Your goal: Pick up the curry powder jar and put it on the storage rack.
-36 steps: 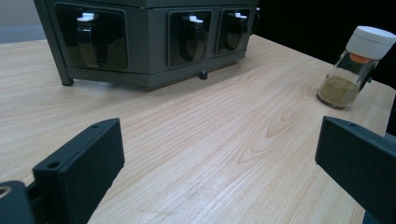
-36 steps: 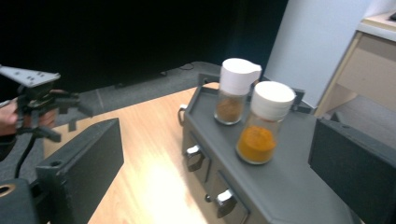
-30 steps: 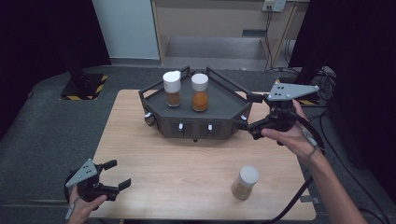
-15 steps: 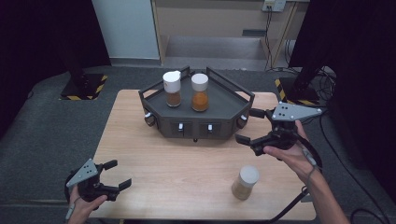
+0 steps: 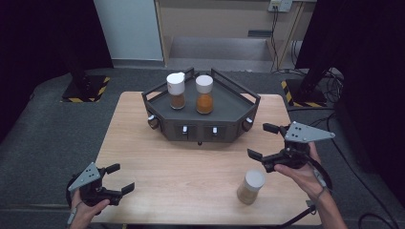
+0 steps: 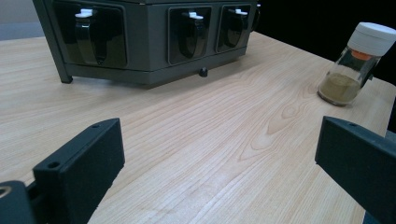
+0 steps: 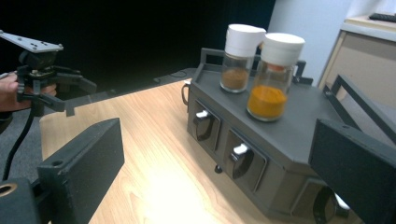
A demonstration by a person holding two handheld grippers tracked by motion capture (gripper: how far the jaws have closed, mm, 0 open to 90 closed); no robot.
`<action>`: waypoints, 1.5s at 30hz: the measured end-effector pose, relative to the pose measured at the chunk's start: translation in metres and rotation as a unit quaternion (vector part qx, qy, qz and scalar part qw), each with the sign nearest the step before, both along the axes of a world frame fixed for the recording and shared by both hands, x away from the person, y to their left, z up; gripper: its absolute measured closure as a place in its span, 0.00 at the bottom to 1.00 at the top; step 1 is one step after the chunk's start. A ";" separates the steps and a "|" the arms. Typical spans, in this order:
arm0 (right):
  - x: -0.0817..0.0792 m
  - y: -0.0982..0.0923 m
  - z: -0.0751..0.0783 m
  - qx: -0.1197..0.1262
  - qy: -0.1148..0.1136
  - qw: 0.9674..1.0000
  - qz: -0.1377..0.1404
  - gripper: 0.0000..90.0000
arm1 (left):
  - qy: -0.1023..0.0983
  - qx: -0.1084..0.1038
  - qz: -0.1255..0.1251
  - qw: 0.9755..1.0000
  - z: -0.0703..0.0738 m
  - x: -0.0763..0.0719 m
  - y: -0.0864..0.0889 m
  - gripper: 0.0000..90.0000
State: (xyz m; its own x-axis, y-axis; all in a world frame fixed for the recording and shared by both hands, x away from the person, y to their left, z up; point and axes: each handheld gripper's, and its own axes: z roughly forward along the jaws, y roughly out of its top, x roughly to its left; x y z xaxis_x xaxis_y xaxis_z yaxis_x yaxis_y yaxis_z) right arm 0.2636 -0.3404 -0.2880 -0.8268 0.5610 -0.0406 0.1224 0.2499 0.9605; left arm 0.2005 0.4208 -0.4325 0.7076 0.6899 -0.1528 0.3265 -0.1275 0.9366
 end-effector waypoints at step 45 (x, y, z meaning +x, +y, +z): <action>-0.057 -0.041 -0.123 0.053 0.000 0.980 -0.190 0.07 | 0.001 0.008 0.000 1.000 0.002 0.000 -0.001 0.01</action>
